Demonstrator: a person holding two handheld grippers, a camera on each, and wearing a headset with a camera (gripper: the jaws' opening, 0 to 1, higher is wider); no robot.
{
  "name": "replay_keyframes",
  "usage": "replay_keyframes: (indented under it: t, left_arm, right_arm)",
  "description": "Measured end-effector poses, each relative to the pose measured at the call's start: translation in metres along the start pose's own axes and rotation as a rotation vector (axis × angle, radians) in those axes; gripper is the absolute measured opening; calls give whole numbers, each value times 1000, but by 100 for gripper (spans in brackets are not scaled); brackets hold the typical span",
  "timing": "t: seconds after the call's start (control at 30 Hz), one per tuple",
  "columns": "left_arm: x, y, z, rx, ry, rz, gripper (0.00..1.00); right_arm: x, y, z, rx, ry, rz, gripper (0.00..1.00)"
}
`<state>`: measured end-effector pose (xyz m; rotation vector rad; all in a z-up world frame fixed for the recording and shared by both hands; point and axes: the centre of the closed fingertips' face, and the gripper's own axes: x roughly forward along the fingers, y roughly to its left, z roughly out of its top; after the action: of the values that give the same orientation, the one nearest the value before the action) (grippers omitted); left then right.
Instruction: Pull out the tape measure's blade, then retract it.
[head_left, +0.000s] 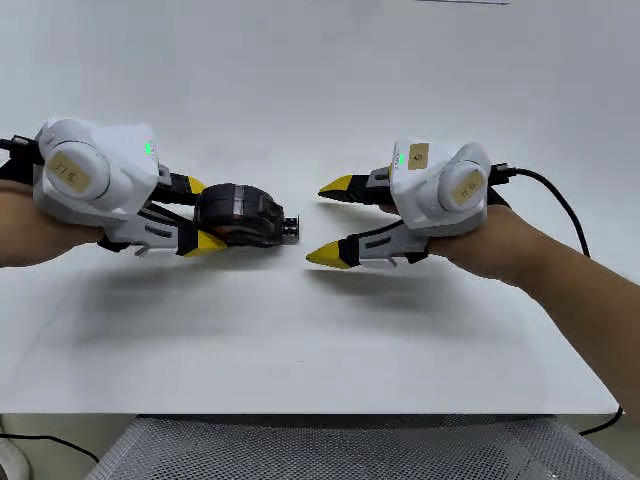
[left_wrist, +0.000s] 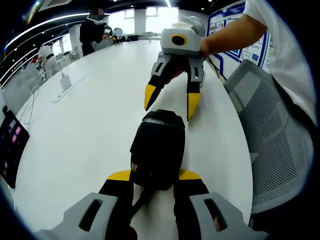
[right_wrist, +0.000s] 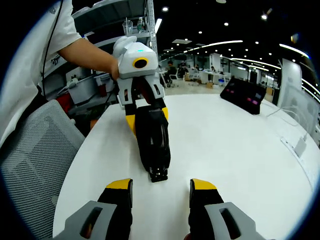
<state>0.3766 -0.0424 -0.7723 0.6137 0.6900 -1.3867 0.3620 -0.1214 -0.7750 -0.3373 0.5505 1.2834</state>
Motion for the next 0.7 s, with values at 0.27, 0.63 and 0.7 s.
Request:
replay_keyframes:
  t: [0.27,0.63,0.7]
  left_arm:
    - [0,1,-1,-11,3,-4,26]
    - [0,1,-2,-11,4,-5,26]
    - [0,1,-2,-11,4,-6,26]
  right_arm:
    - [12,1,1,-42,-1,24,30]
    - [22,3,2,-74,1,44,21]
    - [23,3,1,-78,1,43,20]
